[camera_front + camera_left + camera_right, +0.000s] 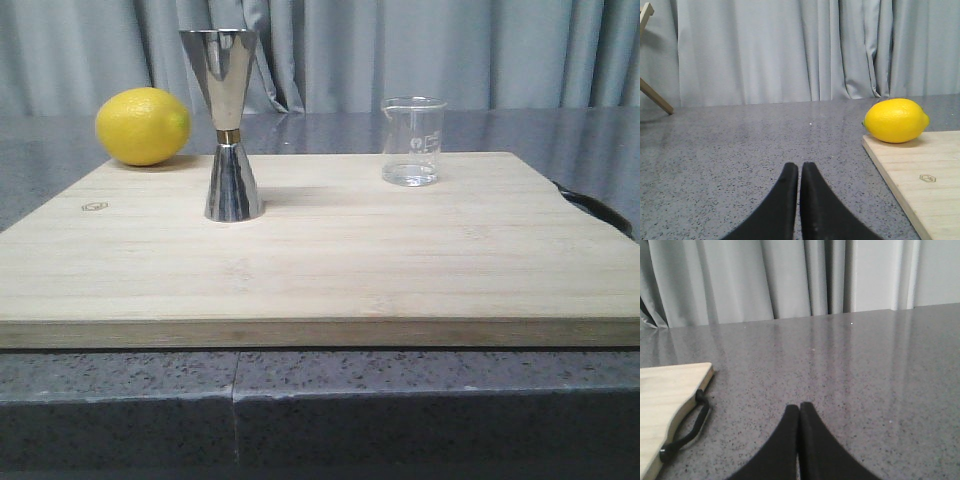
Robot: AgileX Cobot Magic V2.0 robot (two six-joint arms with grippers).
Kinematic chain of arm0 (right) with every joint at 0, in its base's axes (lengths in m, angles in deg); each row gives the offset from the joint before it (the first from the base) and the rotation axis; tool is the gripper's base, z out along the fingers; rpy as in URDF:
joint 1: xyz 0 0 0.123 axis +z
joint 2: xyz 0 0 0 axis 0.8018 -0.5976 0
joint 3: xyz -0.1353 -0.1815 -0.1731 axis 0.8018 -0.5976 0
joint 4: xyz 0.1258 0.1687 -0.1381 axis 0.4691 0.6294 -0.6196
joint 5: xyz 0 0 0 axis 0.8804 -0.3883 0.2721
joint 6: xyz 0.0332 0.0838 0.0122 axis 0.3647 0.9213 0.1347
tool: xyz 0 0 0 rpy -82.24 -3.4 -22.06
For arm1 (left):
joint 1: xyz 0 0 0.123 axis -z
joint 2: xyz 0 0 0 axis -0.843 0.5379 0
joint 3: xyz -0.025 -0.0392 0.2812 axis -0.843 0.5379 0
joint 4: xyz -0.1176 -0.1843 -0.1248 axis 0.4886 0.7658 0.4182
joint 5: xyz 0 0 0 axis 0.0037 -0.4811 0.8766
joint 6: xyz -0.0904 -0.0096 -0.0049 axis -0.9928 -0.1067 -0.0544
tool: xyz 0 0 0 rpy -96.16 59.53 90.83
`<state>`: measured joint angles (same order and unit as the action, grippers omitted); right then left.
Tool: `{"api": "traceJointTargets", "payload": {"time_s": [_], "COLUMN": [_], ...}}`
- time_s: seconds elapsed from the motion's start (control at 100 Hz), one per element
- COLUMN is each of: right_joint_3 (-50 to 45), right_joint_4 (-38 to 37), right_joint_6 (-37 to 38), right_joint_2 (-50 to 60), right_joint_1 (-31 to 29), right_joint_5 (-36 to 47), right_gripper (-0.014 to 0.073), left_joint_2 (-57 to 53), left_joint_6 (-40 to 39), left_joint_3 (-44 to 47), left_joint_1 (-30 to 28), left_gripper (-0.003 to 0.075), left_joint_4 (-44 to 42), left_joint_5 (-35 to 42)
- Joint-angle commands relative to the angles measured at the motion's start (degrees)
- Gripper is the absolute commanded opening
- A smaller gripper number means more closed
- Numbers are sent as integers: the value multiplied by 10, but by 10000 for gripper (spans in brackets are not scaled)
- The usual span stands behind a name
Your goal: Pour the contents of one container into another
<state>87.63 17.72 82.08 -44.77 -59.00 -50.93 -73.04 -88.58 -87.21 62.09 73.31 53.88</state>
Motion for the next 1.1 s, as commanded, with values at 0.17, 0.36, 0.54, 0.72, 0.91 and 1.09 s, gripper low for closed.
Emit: {"api": "traceJointTargets", "payload": {"time_s": [0.17, 0.36, 0.54, 0.72, 0.91, 1.09], "right_joint_3": [-17, -17, -17, -17, -17, -17], "right_joint_4": [-9, -24, -24, -24, -24, -24], "right_joint_6": [-6, -6, -6, -6, -6, -6], "right_joint_2": [13, 13, 13, 13, 13, 13], "right_joint_1": [-5, -5, -5, -5, -5, -5], "right_joint_5": [32, 28, 28, 28, 28, 28], "right_gripper": [-73, -73, -73, -73, -73, -73], "left_joint_2": [-16, -16, -16, -16, -16, -16], "left_joint_6": [-4, -4, -4, -4, -4, -4], "left_joint_3": [22, 22, 22, 22, 22, 22], "left_joint_1": [5, 5, 5, 5, 5, 5], "left_gripper": [-19, -19, -19, -19, -19, -19], "left_joint_4": [0, 0, 0, 0, 0, 0], "left_joint_5": [48, 48, 48, 48, 48, 48]}}
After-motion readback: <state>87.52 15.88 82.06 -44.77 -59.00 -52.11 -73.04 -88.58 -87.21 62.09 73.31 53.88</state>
